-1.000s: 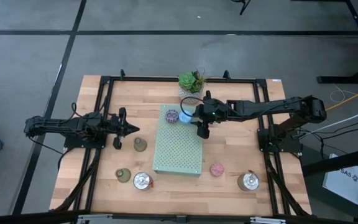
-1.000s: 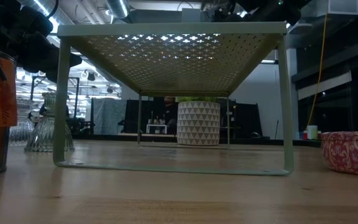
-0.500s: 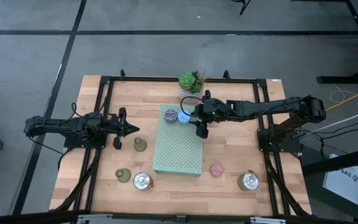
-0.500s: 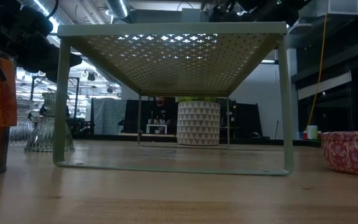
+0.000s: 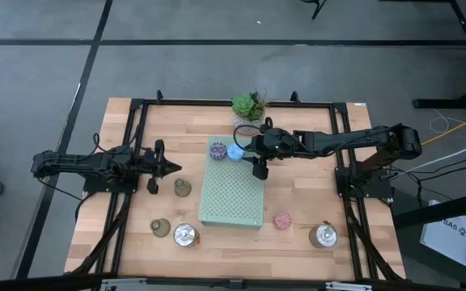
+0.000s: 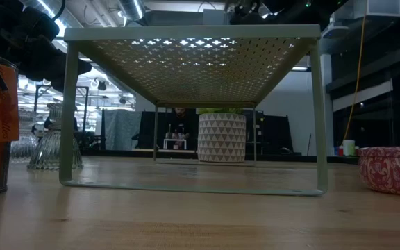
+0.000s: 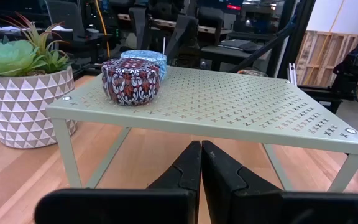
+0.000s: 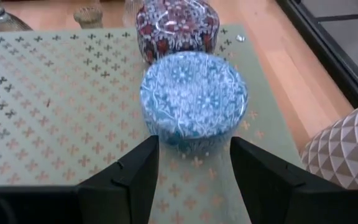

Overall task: Pick & Place candle stick holders
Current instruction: Put the blue patterned scented candle on the shelf, then put the pink patterned scented candle on the shelf

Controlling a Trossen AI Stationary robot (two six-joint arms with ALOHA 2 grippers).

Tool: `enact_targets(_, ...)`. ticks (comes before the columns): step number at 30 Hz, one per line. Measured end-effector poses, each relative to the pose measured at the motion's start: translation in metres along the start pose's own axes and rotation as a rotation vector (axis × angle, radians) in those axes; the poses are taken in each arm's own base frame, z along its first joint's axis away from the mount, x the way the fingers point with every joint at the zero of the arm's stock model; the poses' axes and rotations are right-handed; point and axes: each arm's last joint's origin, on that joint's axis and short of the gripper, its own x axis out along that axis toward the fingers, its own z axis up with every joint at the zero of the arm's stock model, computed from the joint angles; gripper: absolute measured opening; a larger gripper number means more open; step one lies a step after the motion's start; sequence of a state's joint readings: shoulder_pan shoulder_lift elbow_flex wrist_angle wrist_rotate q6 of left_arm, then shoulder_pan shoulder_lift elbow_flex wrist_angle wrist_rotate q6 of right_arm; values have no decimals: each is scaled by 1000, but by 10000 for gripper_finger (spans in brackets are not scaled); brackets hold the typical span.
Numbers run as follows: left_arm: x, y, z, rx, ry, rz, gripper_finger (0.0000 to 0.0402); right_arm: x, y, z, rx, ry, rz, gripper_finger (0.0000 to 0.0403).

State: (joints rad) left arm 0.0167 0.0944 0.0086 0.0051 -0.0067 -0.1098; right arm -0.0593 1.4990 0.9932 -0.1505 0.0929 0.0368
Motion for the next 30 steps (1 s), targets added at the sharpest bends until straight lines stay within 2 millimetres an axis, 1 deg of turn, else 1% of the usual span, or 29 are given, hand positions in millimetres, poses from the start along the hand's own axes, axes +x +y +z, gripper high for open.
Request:
enact_targets(7,0,0,0,0,0,0,6,-2,0,-2,18,26,19,201)
enact_targets(11,0,0,0,0,0,0,6,-18,4,-3,28,55,29,201)
enact_targets(15,0,0,0,0,0,0,6,-39,12,-3,65,78,51,201)
enact_targets(21,0,0,0,0,0,0,6,-63,29,-14,142,188,104,201)
enact_targets(27,0,0,0,0,0,0,6,-75,53,-26,276,344,250,201)
enact_targets(30,0,0,0,0,0,0,6,-80,65,-32,327,409,282,201)
